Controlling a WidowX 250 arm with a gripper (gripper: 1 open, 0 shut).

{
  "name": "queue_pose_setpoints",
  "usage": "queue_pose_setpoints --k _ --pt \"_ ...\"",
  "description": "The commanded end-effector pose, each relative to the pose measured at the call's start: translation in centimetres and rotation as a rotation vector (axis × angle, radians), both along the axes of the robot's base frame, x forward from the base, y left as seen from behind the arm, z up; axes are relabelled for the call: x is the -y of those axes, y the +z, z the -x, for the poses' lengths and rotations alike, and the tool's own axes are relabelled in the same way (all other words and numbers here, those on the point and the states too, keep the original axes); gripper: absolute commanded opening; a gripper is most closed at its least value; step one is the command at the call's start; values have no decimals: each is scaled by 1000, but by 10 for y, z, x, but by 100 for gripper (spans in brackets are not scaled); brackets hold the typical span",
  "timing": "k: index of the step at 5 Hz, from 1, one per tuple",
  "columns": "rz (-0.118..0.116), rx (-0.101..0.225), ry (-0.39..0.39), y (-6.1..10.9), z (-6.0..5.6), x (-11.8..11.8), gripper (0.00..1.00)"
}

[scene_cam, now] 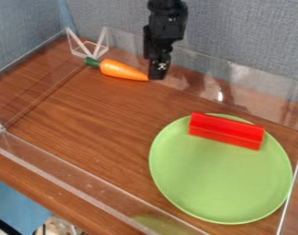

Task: Put the carrot on the right side

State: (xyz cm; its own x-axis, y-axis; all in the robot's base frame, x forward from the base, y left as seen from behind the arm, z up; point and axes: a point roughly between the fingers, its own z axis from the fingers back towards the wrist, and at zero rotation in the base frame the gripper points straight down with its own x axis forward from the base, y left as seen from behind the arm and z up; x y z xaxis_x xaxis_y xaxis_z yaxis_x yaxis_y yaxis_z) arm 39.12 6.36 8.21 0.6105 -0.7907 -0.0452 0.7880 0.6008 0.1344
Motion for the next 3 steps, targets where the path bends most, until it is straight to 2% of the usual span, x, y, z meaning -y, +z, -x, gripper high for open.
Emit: queue_pose_setpoints --k 1,2,3 --pt "-4 72 -4 27 -14 -23 0" --pt "0 76 -10 32 -18 -41 0" --pt "10 96 20 31 -12 -40 0"
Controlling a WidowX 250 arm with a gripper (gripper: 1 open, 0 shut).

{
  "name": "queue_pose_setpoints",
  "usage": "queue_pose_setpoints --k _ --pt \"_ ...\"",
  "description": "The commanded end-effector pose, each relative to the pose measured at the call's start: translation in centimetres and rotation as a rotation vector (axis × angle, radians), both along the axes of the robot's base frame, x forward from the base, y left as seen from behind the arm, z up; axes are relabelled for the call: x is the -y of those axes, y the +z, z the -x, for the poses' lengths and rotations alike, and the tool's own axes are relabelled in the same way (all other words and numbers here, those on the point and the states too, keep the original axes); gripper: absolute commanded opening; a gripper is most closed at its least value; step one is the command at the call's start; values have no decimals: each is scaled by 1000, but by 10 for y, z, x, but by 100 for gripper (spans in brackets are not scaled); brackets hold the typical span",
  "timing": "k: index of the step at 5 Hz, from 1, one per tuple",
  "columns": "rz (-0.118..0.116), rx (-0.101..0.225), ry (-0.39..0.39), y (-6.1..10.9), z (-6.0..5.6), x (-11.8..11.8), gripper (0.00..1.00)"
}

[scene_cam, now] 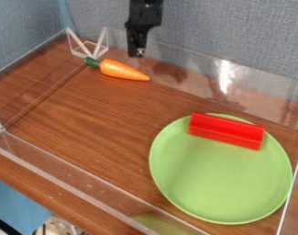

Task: Put the carrot on the right side

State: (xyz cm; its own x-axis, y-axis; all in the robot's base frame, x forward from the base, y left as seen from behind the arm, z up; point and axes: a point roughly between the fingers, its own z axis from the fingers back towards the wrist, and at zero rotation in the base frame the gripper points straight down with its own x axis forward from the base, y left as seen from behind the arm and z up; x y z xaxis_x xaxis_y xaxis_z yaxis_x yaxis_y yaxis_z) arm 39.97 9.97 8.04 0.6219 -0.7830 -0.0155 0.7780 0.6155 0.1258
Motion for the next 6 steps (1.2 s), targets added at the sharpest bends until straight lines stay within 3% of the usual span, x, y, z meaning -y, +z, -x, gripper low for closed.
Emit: queue_pose_setpoints --k 1,4,6 --pt "-3 104 37 25 2 -5 0" --pt "52 121 77 -23 -21 -29 0" --pt "77 111 243 -12 -1 -63 0"
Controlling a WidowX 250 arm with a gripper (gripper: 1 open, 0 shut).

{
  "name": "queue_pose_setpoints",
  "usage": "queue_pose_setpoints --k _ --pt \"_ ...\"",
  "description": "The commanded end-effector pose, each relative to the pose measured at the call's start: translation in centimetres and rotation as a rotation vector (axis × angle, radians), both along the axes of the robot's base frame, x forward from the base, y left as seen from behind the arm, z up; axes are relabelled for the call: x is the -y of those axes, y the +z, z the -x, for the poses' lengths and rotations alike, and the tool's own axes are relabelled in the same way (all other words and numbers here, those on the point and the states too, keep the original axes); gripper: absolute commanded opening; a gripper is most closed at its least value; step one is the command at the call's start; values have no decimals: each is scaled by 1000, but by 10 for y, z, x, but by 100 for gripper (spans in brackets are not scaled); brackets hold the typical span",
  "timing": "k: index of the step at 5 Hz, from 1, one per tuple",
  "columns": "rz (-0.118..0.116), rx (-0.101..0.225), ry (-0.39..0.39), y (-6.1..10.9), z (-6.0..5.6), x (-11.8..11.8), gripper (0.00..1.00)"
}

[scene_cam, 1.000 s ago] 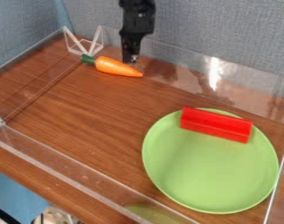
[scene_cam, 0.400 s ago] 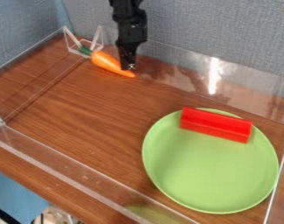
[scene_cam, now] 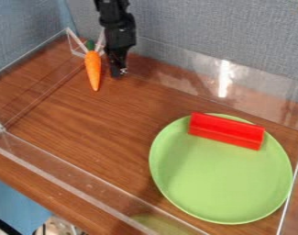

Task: Put the carrot on the right side

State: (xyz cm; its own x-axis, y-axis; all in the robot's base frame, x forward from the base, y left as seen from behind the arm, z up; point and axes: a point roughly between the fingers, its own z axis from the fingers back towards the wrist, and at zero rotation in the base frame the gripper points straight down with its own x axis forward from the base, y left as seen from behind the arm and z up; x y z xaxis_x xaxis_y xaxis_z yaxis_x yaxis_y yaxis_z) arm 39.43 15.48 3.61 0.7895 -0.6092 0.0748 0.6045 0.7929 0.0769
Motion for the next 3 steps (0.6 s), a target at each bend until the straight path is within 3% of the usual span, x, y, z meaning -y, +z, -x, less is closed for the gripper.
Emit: queue_pose_setpoints --k 1,2,3 --pt "10 60 -28 39 -11 -10 0" --pt "37 44 -86 43 -20 -7 0" --pt "79 40 -93 38 -25 -3 0"
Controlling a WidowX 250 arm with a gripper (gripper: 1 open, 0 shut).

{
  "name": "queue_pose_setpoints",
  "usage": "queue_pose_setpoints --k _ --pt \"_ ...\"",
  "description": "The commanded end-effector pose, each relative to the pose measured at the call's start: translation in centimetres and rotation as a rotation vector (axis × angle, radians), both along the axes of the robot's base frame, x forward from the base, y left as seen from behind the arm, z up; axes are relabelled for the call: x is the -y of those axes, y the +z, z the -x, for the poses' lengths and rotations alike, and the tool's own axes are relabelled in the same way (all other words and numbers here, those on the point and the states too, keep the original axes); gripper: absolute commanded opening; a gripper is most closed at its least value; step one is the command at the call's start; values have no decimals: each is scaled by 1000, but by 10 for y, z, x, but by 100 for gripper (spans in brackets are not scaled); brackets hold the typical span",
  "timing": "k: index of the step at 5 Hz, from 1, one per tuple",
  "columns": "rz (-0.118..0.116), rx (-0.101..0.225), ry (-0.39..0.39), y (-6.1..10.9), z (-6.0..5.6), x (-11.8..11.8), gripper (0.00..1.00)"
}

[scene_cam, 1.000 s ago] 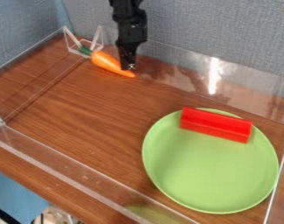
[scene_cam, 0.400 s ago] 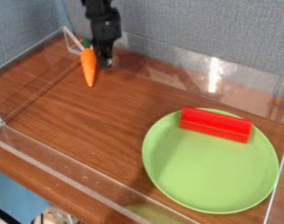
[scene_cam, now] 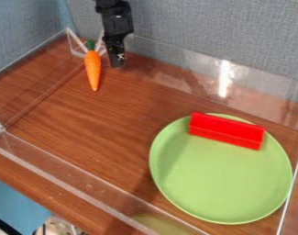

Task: Put the carrot on the right side

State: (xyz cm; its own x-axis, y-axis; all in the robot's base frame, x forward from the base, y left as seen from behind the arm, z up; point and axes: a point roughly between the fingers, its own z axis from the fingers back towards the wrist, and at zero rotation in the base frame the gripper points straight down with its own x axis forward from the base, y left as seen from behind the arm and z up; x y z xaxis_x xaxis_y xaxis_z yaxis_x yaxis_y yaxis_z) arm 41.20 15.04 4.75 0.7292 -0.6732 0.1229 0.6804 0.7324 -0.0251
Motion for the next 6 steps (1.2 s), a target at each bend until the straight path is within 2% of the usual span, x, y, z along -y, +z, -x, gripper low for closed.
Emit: queue_pose_setpoints --k 1,2,3,4,5,6 --pt "-27 83 110 42 5 -7 0" --pt "-15 97 232 54 22 -4 0" --pt "-2 113 313 60 35 8 0" --pt "35 122 417 50 49 21 0" --pt "63 116 504 37 63 30 0" --pt "85 96 561 24 66 32 0"
